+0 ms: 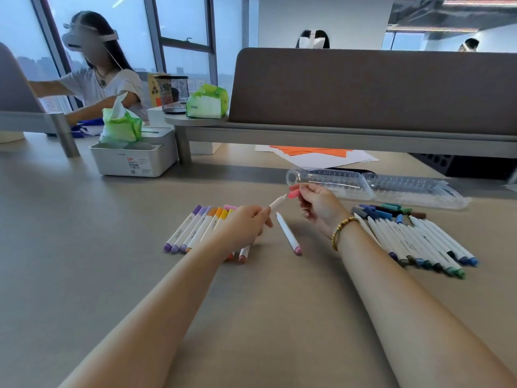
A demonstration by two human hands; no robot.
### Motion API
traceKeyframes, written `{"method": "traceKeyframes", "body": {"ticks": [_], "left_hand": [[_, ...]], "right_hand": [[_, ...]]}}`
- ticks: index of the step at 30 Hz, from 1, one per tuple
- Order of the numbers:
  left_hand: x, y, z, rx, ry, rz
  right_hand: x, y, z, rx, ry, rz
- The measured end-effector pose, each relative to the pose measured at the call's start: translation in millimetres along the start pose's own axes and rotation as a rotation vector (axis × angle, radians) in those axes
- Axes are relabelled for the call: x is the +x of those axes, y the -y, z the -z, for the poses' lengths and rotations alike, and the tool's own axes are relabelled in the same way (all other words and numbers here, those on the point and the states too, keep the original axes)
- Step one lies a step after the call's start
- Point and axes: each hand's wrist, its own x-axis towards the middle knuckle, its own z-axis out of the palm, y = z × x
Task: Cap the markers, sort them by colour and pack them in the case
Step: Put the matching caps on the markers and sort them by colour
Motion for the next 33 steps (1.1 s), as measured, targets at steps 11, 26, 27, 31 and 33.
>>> {"method": "traceKeyframes", "body": {"ticks": [11,26,27,31,33], "left_hand": [[2.3,-3.8,-5.7,-0.098,-0.021,0.046],[-9.4,-13.2,9.5,0.059,0.155,0.094],[-7.9,-14.4,9.0,0.146,0.117,0.098],[-3.6,-9.5,1.0,0.497,-0.011,0.035],[-3.6,-5.6,-6.1,0.710,-0.017,0.009]], "right_hand": [[-10.9,7.8,-17.7,-0.225,0.018,0.067],[-13.4,7.6,-37.9,-0.258,0.101,0.067],[-11.8,7.0,-37.1,-0.248,0.084,0.063],[-6.2,5.0,-21.2,-0.161,-0.055,0.028],[-4.7,1.4,-12.9,-0.195,-0.127,0.010]]}}
